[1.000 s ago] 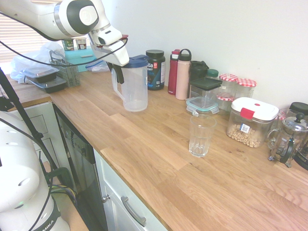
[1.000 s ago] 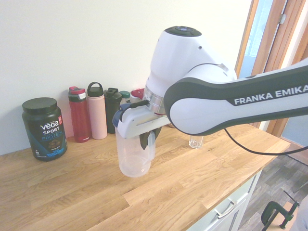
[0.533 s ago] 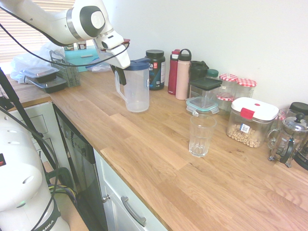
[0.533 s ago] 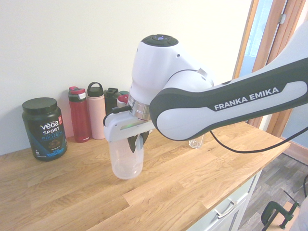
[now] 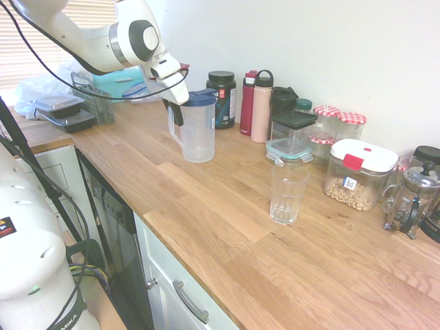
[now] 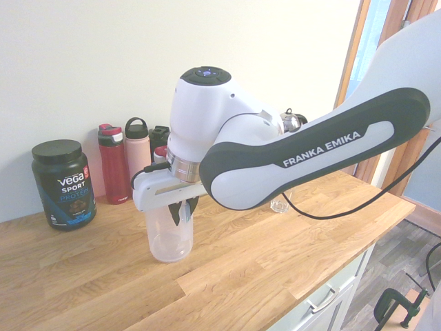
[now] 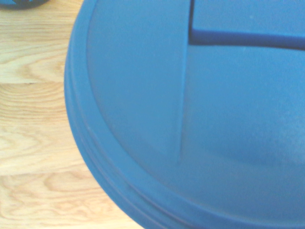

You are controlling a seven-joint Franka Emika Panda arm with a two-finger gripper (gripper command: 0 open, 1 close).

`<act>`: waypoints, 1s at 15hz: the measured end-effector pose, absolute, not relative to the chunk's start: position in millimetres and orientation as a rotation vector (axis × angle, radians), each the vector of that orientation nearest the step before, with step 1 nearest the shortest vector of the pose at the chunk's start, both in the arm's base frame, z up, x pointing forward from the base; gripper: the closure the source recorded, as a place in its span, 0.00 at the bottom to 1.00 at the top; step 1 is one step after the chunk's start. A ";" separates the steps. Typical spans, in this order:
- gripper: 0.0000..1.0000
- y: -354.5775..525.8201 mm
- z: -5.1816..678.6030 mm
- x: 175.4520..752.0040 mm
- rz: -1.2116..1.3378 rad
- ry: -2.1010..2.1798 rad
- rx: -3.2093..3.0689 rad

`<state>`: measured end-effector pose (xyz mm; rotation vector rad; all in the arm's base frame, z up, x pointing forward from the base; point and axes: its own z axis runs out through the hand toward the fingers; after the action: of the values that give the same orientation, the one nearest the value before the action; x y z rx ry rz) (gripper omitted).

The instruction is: Pour me some water

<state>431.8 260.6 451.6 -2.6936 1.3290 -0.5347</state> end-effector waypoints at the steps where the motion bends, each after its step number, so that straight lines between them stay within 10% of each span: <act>1: 0.00 261.2 451.2 432.8 -0.529 1.330 -2.692; 15: 0.00 271.7 465.5 389.0 -0.332 1.074 -2.973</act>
<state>389.0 271.7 465.5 -2.9729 1.0736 -0.3325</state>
